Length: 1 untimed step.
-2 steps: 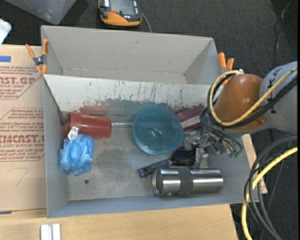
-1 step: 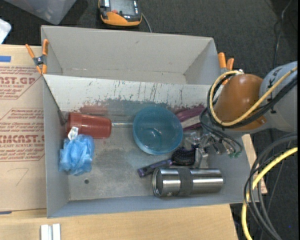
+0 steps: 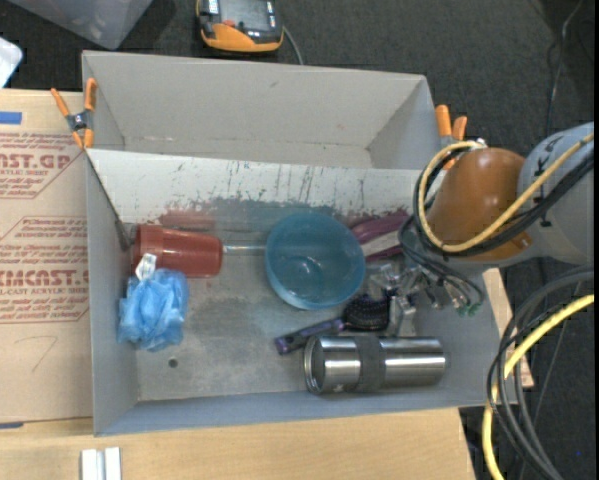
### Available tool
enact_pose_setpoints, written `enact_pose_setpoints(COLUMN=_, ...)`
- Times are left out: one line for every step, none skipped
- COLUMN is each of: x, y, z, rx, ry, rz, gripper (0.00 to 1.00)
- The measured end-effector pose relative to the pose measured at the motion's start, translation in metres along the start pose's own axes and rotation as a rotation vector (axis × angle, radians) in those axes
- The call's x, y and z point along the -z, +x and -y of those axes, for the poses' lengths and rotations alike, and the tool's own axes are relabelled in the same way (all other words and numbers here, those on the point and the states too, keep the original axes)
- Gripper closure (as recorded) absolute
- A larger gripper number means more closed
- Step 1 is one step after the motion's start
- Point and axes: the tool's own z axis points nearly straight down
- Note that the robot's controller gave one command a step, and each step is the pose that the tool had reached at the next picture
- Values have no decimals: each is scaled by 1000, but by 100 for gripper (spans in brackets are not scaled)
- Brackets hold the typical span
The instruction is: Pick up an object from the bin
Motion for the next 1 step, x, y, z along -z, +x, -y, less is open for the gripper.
enact_pose_setpoints(x=94, y=8, z=-8, rx=-5, ry=-6, rz=-9, gripper=100)
